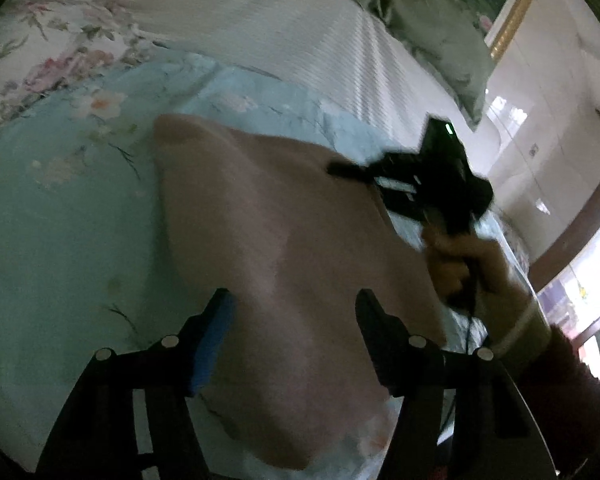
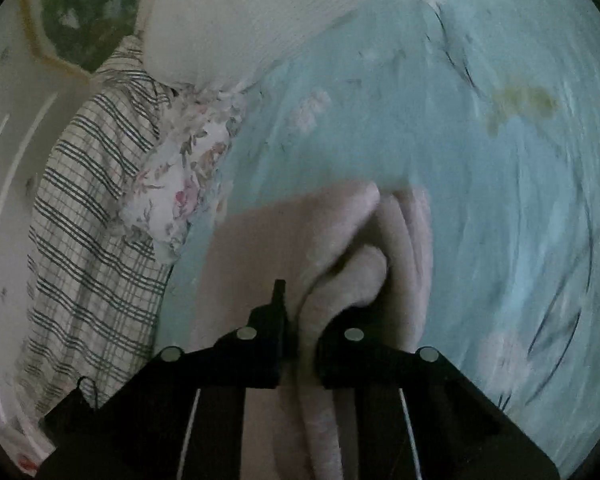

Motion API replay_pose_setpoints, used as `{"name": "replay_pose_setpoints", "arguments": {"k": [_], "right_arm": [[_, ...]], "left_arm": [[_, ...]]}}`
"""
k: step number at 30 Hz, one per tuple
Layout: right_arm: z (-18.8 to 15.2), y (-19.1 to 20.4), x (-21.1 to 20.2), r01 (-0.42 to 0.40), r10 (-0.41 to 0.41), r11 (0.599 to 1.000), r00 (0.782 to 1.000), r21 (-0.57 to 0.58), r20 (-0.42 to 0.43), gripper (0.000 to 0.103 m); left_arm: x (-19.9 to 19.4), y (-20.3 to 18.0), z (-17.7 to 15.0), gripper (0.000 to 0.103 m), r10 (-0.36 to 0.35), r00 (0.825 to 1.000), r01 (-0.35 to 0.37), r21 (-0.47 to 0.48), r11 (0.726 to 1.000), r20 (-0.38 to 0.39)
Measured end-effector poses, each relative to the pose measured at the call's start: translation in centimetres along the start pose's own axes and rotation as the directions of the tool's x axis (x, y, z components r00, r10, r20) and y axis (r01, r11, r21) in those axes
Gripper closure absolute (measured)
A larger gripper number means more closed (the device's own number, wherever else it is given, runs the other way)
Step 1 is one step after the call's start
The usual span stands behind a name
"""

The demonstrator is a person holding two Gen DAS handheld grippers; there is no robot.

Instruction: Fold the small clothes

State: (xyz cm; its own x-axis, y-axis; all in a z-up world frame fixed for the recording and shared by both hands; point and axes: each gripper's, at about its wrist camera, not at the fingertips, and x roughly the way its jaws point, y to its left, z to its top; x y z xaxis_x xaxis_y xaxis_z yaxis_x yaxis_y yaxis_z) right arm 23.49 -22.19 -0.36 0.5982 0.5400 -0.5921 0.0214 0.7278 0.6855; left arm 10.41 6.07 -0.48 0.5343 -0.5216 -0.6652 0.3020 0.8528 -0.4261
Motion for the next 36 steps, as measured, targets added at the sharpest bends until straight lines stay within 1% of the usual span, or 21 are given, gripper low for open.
{"name": "replay_pose_setpoints", "arguments": {"k": [1, 2, 3, 4, 5, 6, 8, 10, 12, 13, 16, 19, 20, 23, 25, 26, 28, 30, 32, 34, 36], "right_arm": [[0.2, 0.5, -0.8, -0.011, 0.013, 0.999, 0.999, -0.030, 0.046, 0.090], [0.3, 0.5, -1.5, 0.013, -0.009, 0.999, 0.996, -0.042, 0.089, 0.090], [0.4, 0.2, -1.7, 0.060, -0.056, 0.998, 0.993, -0.033, 0.104, 0.084], [0.4, -0.6, -1.7, 0.138, -0.137, 0.990, 0.986, -0.004, 0.099, 0.076], [0.3, -1.4, -1.7, 0.203, -0.205, 0.979, 0.975, 0.030, 0.084, 0.057], [0.1, -2.3, -2.1, 0.235, -0.241, 0.969, 0.967, 0.070, 0.085, 0.053], [-0.6, -2.7, -3.3, 0.197, -0.208, 0.976, 0.971, 0.093, 0.119, 0.053], [-1.3, -1.8, -4.5, 0.190, -0.197, 0.980, 0.969, 0.060, 0.150, 0.053], [-1.8, -0.6, -5.0, 0.145, -0.145, 0.989, 0.976, 0.012, 0.162, 0.053], [-2.0, 0.1, -5.0, 0.128, -0.123, 0.992, 0.980, -0.017, 0.154, 0.053], [-2.6, 1.3, -4.0, 0.139, -0.130, 0.987, 0.986, -0.078, 0.103, 0.053], [-3.2, 1.4, -2.4, 0.192, -0.188, 0.975, 0.981, -0.110, 0.049, 0.055], [-3.3, 1.0, -2.1, 0.204, -0.202, 0.974, 0.979, -0.101, 0.031, 0.057], [-4.1, 0.5, -1.1, 0.167, -0.169, 0.983, 0.986, -0.075, -0.016, 0.082], [-4.6, 1.5, -1.7, 0.119, -0.120, 0.989, 0.993, -0.083, -0.007, 0.085], [-4.9, 2.4, -2.7, 0.050, -0.048, 0.996, 0.999, -0.080, 0.021, 0.086], [-5.4, 3.4, -4.4, -0.001, 0.006, 0.997, 0.997, -0.073, 0.080, 0.086], [-5.9, 3.1, -5.3, 0.076, -0.069, 0.995, 0.992, -0.062, 0.109, 0.086], [-6.4, 1.6, -4.4, 0.205, -0.201, 0.978, 0.977, -0.048, 0.075, 0.086], [-7.1, -0.3, -3.5, 0.233, -0.233, 0.972, 0.972, -0.005, 0.030, 0.086], [-7.9, -0.7, -3.6, 0.231, -0.231, 0.973, 0.972, 0.008, 0.040, 0.086]], "left_arm": [[0.1, -0.3, -0.2, 0.042, -0.003, 1.000, 0.003, 0.008, 1.000, -0.004], [0.3, -0.6, -0.4, 0.042, -0.008, 1.000, 0.009, 0.018, 1.000, -0.010], [0.4, -0.8, -0.4, 0.042, -0.009, 1.000, 0.010, 0.022, 1.000, -0.016], [0.8, -1.0, -0.5, 0.042, -0.007, 1.000, 0.007, 0.029, 1.000, -0.026], [1.1, -1.0, -0.7, 0.042, -0.003, 0.999, 0.004, 0.032, 0.999, -0.032], [1.4, -1.1, -0.8, 0.042, -0.002, 0.999, 0.003, 0.035, 0.999, -0.040], [1.7, -1.2, -1.0, 0.042, 0.006, 0.999, -0.004, 0.042, 0.999, -0.045], [1.9, -1.2, -1.2, 0.042, 0.020, 0.999, -0.018, 0.059, 0.998, -0.048], [2.0, -1.3, -1.5, 0.042, 0.037, 0.998, -0.033, 0.079, 0.996, -0.054], [2.1, -1.2, -1.5, 0.042, 0.049, 0.997, -0.044, 0.087, 0.995, -0.058], [1.5, -1.1, -1.8, 0.042, 0.049, 0.997, -0.044, 0.080, 0.996, -0.058], [0.3, -1.5, -2.1, 0.042, 0.030, 0.999, -0.027, 0.078, 0.997, -0.044], [0.1, -1.6, -2.2, 0.042, 0.022, 0.999, -0.019, 0.083, 0.996, -0.041], [-0.7, -2.5, -2.8, 0.042, -0.025, 0.999, 0.029, 0.118, 0.993, -0.040], [-0.6, -3.0, -3.3, 0.042, 0.009, 0.999, -0.003, 0.151, 0.989, -0.043], [-0.5, -3.0, -3.5, 0.043, 0.020, 0.999, -0.012, 0.161, 0.987, -0.048], [-0.5, -2.7, -3.7, 0.043, 0.022, 0.998, -0.013, 0.160, 0.987, -0.055], [-0.7, -2.3, -3.8, 0.043, 0.017, 0.998, -0.008, 0.155, 0.988, -0.060], [-0.4, -1.9, -4.1, 0.043, 0.022, 0.997, -0.009, 0.156, 0.988, -0.080], [0.5, -1.5, -4.6, 0.043, 0.050, 0.992, -0.031, 0.158, 0.987, -0.114], [1.3, -1.0, -5.2, 0.043, 0.071, 0.987, -0.049, 0.151, 0.987, -0.145]]}}
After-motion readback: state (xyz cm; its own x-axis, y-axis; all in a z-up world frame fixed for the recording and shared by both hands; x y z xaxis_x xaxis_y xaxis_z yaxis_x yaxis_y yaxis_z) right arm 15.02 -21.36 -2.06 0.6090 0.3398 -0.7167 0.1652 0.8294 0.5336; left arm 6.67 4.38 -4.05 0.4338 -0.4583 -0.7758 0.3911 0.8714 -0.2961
